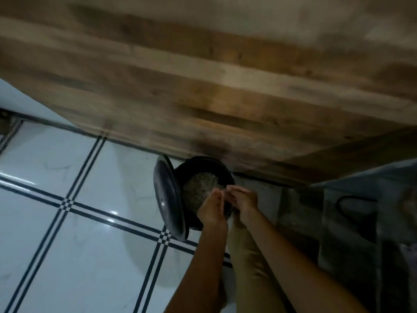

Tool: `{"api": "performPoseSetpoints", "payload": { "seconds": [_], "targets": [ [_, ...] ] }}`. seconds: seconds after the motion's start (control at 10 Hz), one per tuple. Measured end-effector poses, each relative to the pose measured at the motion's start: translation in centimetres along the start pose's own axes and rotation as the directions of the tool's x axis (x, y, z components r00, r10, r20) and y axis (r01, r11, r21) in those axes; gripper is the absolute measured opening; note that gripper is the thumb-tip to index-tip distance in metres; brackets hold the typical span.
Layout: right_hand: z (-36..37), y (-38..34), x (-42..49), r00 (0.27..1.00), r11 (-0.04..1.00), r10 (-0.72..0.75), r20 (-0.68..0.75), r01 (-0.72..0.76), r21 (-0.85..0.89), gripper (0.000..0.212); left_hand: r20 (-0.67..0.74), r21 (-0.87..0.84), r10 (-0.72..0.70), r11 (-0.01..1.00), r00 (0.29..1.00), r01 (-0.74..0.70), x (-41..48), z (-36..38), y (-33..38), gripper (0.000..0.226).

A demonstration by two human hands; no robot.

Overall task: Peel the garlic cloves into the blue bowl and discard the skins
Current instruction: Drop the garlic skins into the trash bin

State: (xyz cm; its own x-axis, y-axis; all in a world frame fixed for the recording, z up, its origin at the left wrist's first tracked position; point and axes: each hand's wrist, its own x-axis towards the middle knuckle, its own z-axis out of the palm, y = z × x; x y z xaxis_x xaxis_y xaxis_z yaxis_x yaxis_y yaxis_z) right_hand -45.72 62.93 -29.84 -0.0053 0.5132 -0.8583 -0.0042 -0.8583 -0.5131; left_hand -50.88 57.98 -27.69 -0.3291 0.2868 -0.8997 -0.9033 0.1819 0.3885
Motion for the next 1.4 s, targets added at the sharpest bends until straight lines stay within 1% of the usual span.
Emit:
{"api": "performPoseSetpoints", "payload": {
  "seconds": [0.1, 0.2, 0.3, 0.4, 0.5, 0.6, 0.7, 0.8, 0.9, 1.0, 1.1, 1.2, 1.3, 1.4],
  "targets": [
    [0.7, 1.9, 5.3, 0.997, 0.988, -0.054, 0.046, 0.060, -0.144, 0.008, -0.080, 0.148, 0.120, 0.983, 0.989, -0.107, 6.9, -0.8, -1.7, 0.015],
    [0.6, 3.6, 9.9, 0.994, 0.917, -0.063, 0.091, 0.093, -0.387, 0.020, -0.154, 0.288, 0.238, 0.939, 0.959, -0.186, 13.0, -2.0, -3.8, 0.021],
    [0.3, 5.3, 12.8, 0.996, 0.857, -0.080, 0.035, 0.087, -0.509, 0.024, -0.231, 0.256, 0.322, 0.931, 0.918, -0.262, 14.3, -1.7, -3.6, 0.015],
    [0.0, 7.4, 15.9, 0.997, 0.861, -0.076, -0.031, 0.050, -0.505, 0.045, -0.265, 0.472, 0.359, 0.858, 0.895, -0.205, 15.3, -2.8, -3.3, 0.022],
    [1.0, 5.6, 12.7, 1.000, 0.935, 0.029, 0.004, -0.025, -0.353, 0.080, -0.017, 0.744, 0.503, 0.583, 0.864, -0.326, 14.3, -2.1, -3.6, 0.021],
    [2.2, 2.7, 7.9, 0.959, 0.978, 0.197, 0.202, -0.178, -0.106, 0.079, 0.439, 0.744, 0.524, 0.243, 0.729, -0.623, 14.3, -3.5, -3.7, 0.033],
    [1.4, 0.1, 3.2, 0.942, 0.989, 0.146, 0.302, -0.132, -0.065, 0.073, 0.545, 0.810, 0.383, -0.011, 0.746, -0.586, 11.5, -5.6, -1.2, 0.044],
    [-0.5, -3.2, -4.4, 0.977, 0.993, 0.032, 0.213, -0.007, -0.120, 0.042, 0.551, 0.823, 0.296, -0.040, 0.780, -0.566, 3.7, -4.2, 2.2, 0.096],
    [-4.3, -6.1, -13.0, 0.982, 0.982, -0.184, 0.041, 0.185, -0.026, 0.027, 0.664, 0.697, 0.430, -0.060, 0.611, -0.715, -5.4, -1.4, 3.2, 0.019],
    [-9.8, -7.4, -21.9, 0.868, 0.868, -0.482, -0.119, 0.491, 0.073, 0.016, 0.817, 0.462, 0.429, -0.085, 0.386, -0.883, -14.6, 1.9, 1.9, 0.014],
    [-17.1, -5.1, -30.3, 0.665, 0.689, -0.661, -0.349, 0.721, 0.069, 0.013, 0.953, 0.218, 0.233, -0.090, 0.192, -0.972, -23.7, 4.4, -2.1, 0.014],
    [-24.7, 0.7, -37.7, 0.521, 0.625, -0.593, -0.613, 0.778, 0.057, 0.012, 0.999, -0.051, -0.009, -0.054, -0.050, -0.997, -32.3, 4.6, -8.9, 0.011],
    [-30.6, 9.1, -43.9, 0.386, 0.645, -0.368, -0.846, 0.761, 0.067, 0.017, 0.946, -0.216, -0.246, 0.013, -0.212, -0.976, -39.4, 0.7, -17.5, 0.010],
    [-33.9, 19.3, -49.2, 0.255, 0.703, -0.188, -0.949, 0.709, 0.051, 0.015, 0.790, -0.272, -0.532, 0.139, -0.304, -0.952, -44.8, -7.4, -25.8, 0.010]
  ]
}}
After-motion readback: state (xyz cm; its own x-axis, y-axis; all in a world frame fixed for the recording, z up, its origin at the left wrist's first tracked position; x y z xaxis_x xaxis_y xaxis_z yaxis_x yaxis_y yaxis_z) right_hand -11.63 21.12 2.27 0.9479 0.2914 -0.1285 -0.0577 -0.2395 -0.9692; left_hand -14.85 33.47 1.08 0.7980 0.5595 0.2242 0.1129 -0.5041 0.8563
